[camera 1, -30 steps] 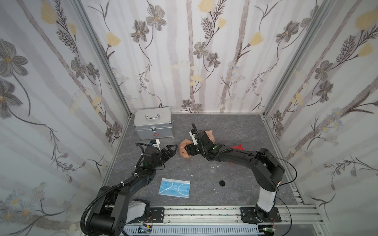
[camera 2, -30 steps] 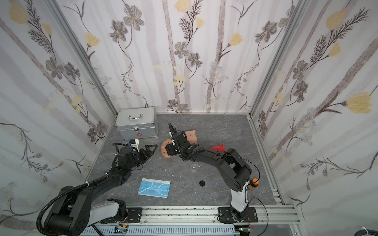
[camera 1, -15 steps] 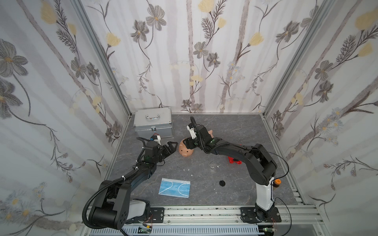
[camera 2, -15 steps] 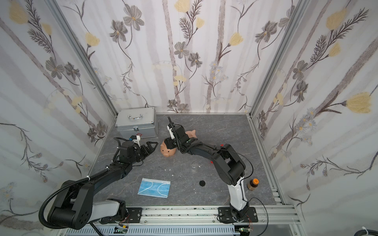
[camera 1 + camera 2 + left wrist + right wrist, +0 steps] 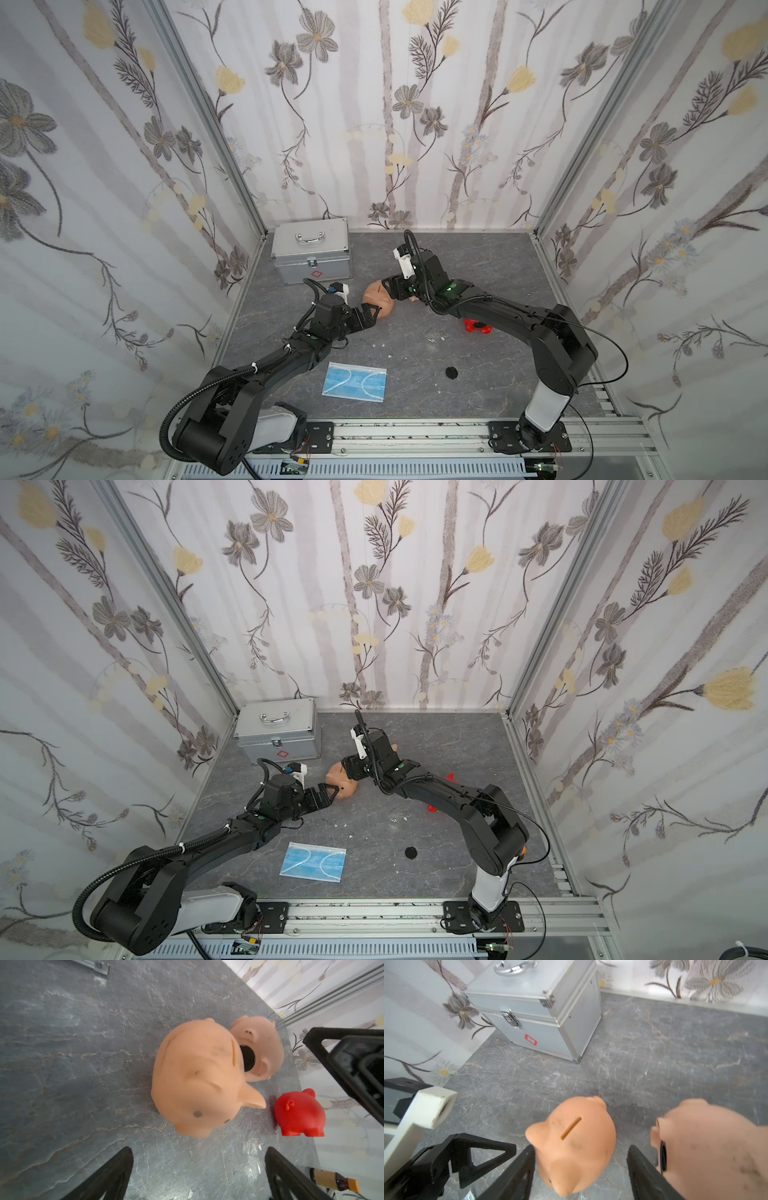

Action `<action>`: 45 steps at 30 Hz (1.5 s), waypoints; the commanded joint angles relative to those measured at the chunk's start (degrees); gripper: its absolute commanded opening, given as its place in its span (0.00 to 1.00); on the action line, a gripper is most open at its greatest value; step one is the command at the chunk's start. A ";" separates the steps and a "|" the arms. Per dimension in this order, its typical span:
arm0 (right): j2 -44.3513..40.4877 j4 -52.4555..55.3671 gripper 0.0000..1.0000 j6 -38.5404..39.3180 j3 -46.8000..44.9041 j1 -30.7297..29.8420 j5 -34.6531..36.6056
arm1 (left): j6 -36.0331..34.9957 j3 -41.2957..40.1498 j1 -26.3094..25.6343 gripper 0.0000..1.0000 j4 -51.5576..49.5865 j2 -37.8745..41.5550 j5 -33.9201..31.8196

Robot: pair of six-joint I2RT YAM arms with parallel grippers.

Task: Open piggy banks
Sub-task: Move the piggy bank to the center of the board.

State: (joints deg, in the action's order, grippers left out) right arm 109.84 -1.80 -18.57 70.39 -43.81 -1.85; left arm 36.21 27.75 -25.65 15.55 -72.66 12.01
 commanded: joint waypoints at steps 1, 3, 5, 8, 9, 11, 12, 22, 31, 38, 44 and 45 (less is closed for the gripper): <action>-1.78 -1.48 0.64 -6.10 -4.36 -0.22 2.95 | -0.45 0.33 -1.32 1.00 -1.48 -0.72 -5.54; -2.15 -2.29 0.62 -6.70 -6.85 -2.19 2.77 | 0.13 1.02 -1.59 0.99 -1.48 -2.38 -6.00; -1.51 -2.09 0.59 -7.08 -7.80 -3.31 3.34 | 0.65 1.58 -1.68 0.97 -1.09 -4.08 -5.88; 0.01 -2.12 0.52 -8.15 -7.90 -3.74 3.89 | 1.30 2.05 -1.68 0.93 -0.23 -5.71 -5.63; 0.53 -2.11 0.50 -8.53 -7.54 -3.74 4.07 | 1.41 2.12 -1.75 0.93 -0.06 -6.03 -5.57; 2.05 -1.03 0.46 -9.01 -5.97 -3.74 4.56 | 1.58 2.34 -1.77 0.92 0.35 -6.67 -5.34; 2.65 -0.86 0.46 -9.07 -5.44 -3.74 4.67 | 1.59 2.43 -1.77 0.91 0.27 -6.85 -5.36; 7.60 0.95 0.41 -9.84 0.51 -1.70 4.62 | 2.45 5.71 -1.51 0.84 -1.64 -10.17 -7.84; 11.45 1.80 0.40 -8.62 5.62 -1.01 2.10 | 3.15 8.11 1.51 0.79 -3.18 -12.98 -8.19; 13.29 2.49 0.40 -7.50 8.23 -1.01 0.48 | 3.87 8.90 4.18 0.78 -3.69 -14.05 -7.49; 13.93 2.55 0.39 -6.83 9.41 -1.01 -0.92 | 3.96 8.45 4.91 0.78 -4.03 -13.15 -7.27; 13.41 2.55 0.39 -6.75 9.16 -0.95 -0.71 | 3.89 8.15 4.91 0.78 -4.14 -12.61 -7.26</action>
State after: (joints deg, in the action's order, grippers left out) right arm 123.55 1.61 -26.04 79.15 -44.77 -1.63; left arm 39.46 36.25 -20.88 11.73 -86.32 4.75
